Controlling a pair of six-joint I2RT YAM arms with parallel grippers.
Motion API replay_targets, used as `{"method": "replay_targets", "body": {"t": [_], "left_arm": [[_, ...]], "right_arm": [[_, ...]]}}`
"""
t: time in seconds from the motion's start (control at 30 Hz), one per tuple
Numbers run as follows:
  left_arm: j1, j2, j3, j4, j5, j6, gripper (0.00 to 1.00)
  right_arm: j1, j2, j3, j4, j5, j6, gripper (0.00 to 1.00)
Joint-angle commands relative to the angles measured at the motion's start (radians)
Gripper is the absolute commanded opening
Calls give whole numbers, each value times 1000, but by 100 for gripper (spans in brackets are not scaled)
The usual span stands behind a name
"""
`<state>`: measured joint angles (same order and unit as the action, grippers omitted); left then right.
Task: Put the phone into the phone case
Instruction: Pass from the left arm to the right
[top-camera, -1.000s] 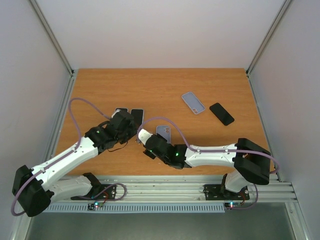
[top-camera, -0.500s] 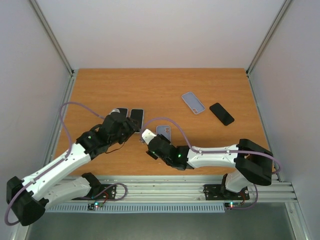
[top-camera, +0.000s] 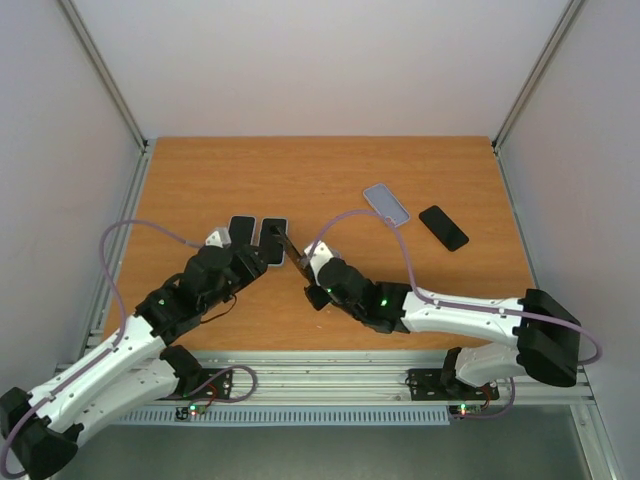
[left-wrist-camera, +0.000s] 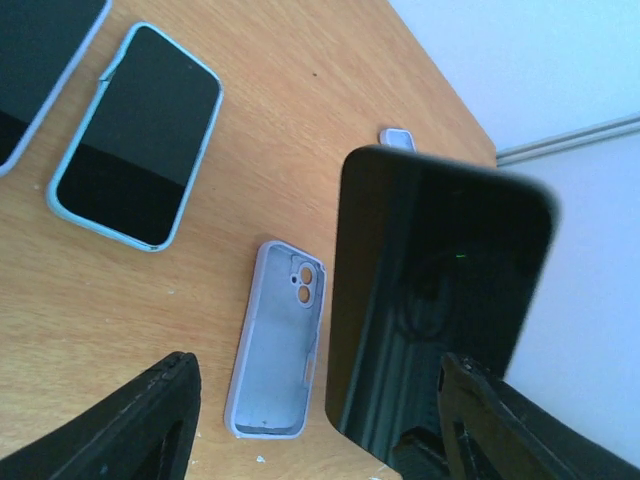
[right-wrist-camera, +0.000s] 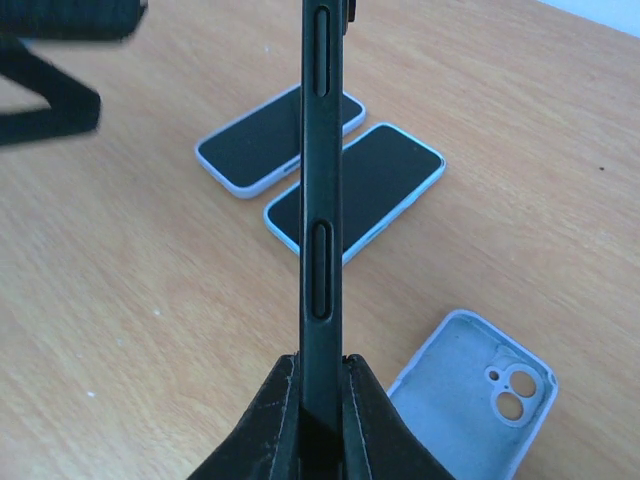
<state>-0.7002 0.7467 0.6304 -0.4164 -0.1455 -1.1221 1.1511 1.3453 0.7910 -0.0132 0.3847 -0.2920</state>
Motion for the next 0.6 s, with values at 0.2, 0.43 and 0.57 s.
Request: {"method": "replay_targets", "body": {"t": [0.2, 0.43, 0.57], "left_arm": [[12, -49, -122, 332, 136, 164, 69], [46, 3, -181, 589, 316, 162, 69], [73, 54, -214, 760, 423, 117, 68]], "right_arm": [[-98, -167, -52, 99, -277, 231, 1], [-166, -267, -110, 182, -454, 344, 1], [-203, -312, -135, 228, -533, 402, 1]]}}
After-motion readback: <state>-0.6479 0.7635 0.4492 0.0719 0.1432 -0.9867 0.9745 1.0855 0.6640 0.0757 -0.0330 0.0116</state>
